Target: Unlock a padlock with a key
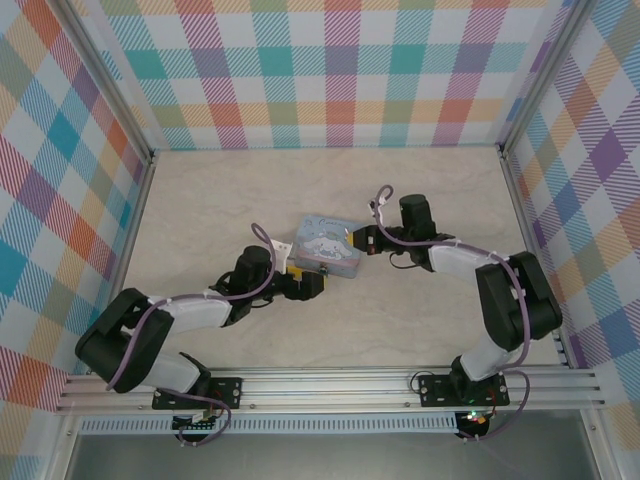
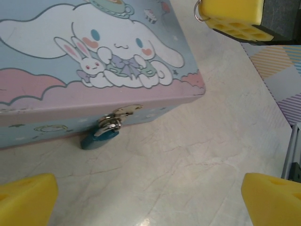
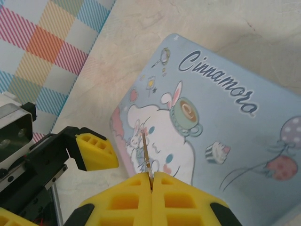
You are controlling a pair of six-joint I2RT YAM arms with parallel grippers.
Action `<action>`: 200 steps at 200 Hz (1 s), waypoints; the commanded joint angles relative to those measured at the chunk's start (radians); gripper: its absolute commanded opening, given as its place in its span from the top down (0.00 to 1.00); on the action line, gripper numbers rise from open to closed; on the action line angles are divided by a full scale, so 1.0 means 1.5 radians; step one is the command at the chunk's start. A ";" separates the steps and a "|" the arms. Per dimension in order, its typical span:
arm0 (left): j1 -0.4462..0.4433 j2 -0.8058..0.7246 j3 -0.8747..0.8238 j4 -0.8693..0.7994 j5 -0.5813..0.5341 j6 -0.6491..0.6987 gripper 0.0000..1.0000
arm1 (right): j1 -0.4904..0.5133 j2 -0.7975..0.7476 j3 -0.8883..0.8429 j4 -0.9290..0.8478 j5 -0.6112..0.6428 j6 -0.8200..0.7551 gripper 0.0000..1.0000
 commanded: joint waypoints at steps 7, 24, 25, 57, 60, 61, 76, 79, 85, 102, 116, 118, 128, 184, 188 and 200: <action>0.008 0.046 0.018 0.081 0.029 0.004 0.00 | 0.004 0.048 0.029 0.054 -0.035 0.014 1.00; 0.014 0.070 0.017 0.087 0.029 0.013 0.00 | 0.004 0.072 0.031 0.052 -0.033 0.015 1.00; 0.015 0.071 0.017 0.088 0.030 0.013 0.00 | 0.004 0.072 0.031 0.051 -0.033 0.015 1.00; 0.036 0.119 0.011 0.142 0.057 0.007 0.00 | 0.009 0.097 0.018 0.027 -0.001 0.010 1.00; 0.036 0.122 0.012 0.145 0.058 0.006 0.00 | 0.010 0.099 0.017 0.025 0.001 0.011 1.00; 0.037 0.123 0.012 0.146 0.059 0.006 0.00 | 0.010 0.099 0.016 0.025 0.001 0.011 1.00; 0.038 0.134 0.016 0.153 0.062 0.007 0.00 | 0.014 0.108 0.009 0.014 0.007 0.013 1.00; 0.039 0.135 0.017 0.154 0.062 0.007 0.00 | 0.015 0.108 0.008 0.012 0.009 0.013 1.00; 0.039 0.139 0.019 0.156 0.063 0.008 0.00 | 0.017 0.109 0.005 0.008 0.014 0.014 1.00; 0.040 0.147 0.021 0.164 0.071 0.009 0.00 | 0.026 0.106 -0.003 -0.014 0.025 0.010 1.00; 0.039 0.151 0.023 0.165 0.074 0.008 0.00 | 0.032 0.100 -0.009 -0.031 0.037 0.008 1.00; 0.039 0.152 0.023 0.165 0.073 0.009 0.00 | 0.033 0.100 -0.010 -0.032 0.037 0.008 1.00; 0.039 0.154 0.023 0.164 0.075 0.012 0.00 | 0.036 0.095 -0.017 -0.033 0.042 0.011 1.00; 0.038 0.177 0.027 0.187 0.093 0.022 0.03 | 0.044 0.081 -0.042 -0.032 0.051 0.029 1.00; 0.038 0.180 0.027 0.190 0.097 0.026 0.04 | 0.043 0.079 -0.044 -0.029 0.050 0.030 1.00; 0.037 0.191 0.030 0.200 0.103 0.038 0.07 | 0.044 0.077 -0.051 -0.021 0.046 0.035 1.00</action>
